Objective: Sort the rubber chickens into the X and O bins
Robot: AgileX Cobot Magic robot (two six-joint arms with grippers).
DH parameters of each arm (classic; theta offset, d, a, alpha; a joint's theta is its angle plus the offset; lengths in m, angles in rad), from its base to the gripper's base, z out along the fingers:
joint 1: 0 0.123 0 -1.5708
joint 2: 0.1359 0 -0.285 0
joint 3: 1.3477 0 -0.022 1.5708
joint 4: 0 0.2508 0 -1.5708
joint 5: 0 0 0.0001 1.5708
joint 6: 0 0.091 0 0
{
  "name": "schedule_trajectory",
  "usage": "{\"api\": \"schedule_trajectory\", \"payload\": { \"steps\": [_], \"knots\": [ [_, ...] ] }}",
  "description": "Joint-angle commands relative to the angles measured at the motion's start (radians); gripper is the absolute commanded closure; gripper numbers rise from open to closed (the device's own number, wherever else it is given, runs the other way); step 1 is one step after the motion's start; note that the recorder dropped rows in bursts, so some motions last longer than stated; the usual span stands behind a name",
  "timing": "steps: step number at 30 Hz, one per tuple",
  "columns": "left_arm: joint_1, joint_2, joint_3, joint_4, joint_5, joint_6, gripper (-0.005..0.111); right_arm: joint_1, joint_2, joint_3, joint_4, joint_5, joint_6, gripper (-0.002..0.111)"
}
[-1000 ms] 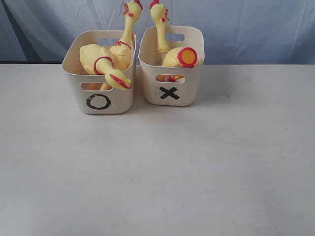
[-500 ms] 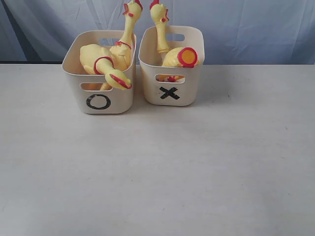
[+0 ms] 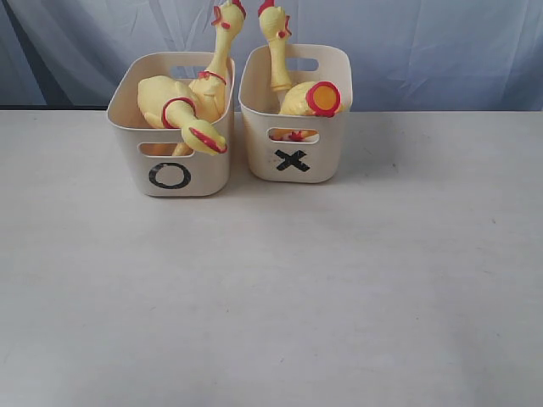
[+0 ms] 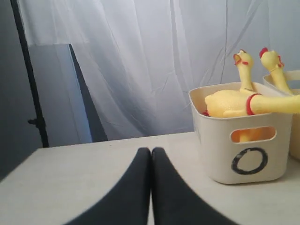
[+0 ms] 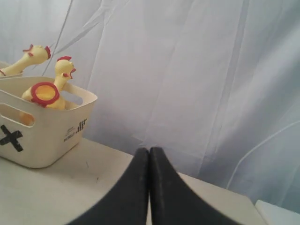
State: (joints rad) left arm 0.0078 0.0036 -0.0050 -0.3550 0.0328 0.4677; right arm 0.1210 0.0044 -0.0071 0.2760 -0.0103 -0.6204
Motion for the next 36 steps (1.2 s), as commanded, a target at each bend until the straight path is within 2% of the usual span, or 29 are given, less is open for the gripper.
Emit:
{"api": "schedule_trajectory", "payload": {
  "steps": [1, 6, 12, 17, 20, 25, 28, 36],
  "knots": [
    [-0.001, -0.004, 0.005, -0.053, 0.046, -0.116, 0.107, -0.006, -0.004, 0.007, 0.053, 0.056, -0.004, 0.109],
    [0.0, -0.004, 0.005, -0.044, 0.045, -0.116, 0.107, -0.006, -0.004, 0.007, 0.053, 0.084, -0.004, 0.109],
    [0.0, -0.004, 0.005, 0.144, 0.086, -0.116, 0.107, -0.006, -0.004, 0.007, 0.067, 0.089, -0.004, 0.109],
    [0.0, -0.004, 0.005, 0.149, 0.172, -0.116, 0.107, -0.006, -0.004, 0.007, 0.136, 0.183, -0.004, 0.109],
    [0.0, -0.004, 0.005, 0.146, 0.177, -0.116, 0.107, -0.006, -0.004, 0.007, 0.136, 0.238, -0.004, 0.109],
    [0.0, -0.004, 0.005, 0.144, 0.177, -0.125, 0.107, -0.006, -0.004, 0.007, 0.13, 0.323, 0.191, 0.109],
    [0.0, -0.004, 0.005, 0.145, 0.177, -0.188, 0.107, -0.006, -0.004, 0.007, 0.127, 0.323, 0.334, 0.109],
    [0.0, -0.004, 0.005, 0.145, 0.177, -0.209, 0.107, -0.006, -0.004, 0.007, -0.02, 0.314, 0.354, 0.109]
  ]
}}
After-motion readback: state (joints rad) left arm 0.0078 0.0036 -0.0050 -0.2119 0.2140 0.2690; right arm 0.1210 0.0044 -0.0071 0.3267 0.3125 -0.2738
